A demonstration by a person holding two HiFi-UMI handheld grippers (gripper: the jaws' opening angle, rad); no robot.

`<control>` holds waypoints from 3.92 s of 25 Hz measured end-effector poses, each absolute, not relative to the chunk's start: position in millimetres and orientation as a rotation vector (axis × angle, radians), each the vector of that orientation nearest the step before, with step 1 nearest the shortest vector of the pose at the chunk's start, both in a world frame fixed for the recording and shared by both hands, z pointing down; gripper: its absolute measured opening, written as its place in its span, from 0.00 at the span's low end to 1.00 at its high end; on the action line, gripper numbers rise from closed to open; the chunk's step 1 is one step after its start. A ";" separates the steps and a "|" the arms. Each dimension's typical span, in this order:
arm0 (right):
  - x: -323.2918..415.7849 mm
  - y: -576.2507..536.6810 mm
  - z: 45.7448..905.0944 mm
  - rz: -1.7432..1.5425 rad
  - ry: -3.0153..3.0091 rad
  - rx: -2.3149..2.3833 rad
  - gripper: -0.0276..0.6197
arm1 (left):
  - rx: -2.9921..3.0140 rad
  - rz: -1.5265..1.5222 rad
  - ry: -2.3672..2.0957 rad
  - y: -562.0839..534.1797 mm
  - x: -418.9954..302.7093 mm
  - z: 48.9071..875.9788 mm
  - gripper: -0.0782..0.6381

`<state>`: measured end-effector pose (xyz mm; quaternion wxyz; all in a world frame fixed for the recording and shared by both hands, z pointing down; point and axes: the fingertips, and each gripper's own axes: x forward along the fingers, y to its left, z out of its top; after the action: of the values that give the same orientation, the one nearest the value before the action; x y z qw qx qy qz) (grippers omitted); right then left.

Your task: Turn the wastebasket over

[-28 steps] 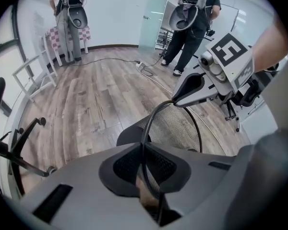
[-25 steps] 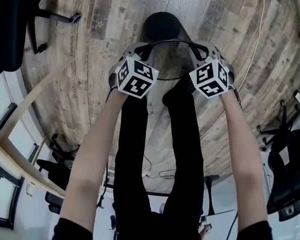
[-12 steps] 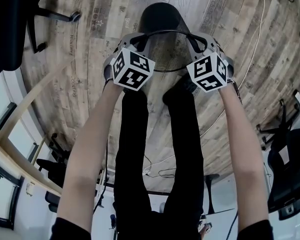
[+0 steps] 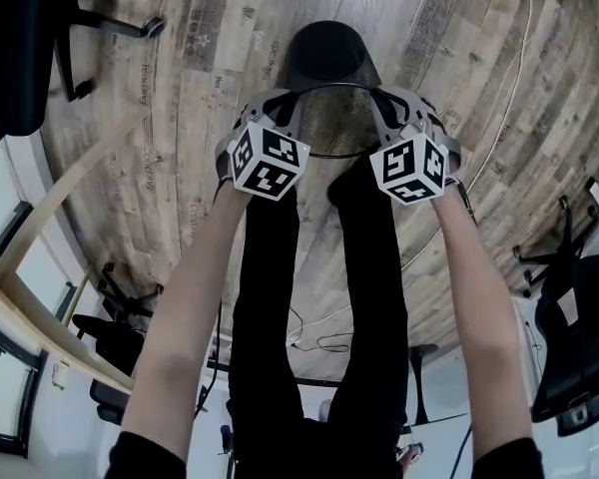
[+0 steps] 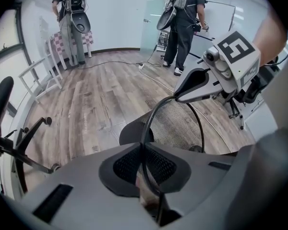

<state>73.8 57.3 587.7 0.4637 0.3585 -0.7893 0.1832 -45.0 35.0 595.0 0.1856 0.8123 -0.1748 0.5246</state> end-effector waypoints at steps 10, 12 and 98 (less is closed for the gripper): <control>63.5 86.2 584.9 0.578 -1.957 0.822 0.12 | 2.221 1.432 -0.461 54.5 -53.8 594.6 0.18; 59.6 97.1 584.4 0.594 -1.960 0.800 0.12 | 2.183 1.420 -0.463 62.6 -57.2 594.7 0.20; 38.9 39.5 633.9 0.429 -1.953 0.667 0.15 | 1.337 0.498 -0.749 124.2 -64.9 661.4 0.39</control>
<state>38.9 39.5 633.9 0.4943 0.2750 -0.8055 0.1769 -64.9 124.2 661.4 0.6925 0.5987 -0.3351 0.2231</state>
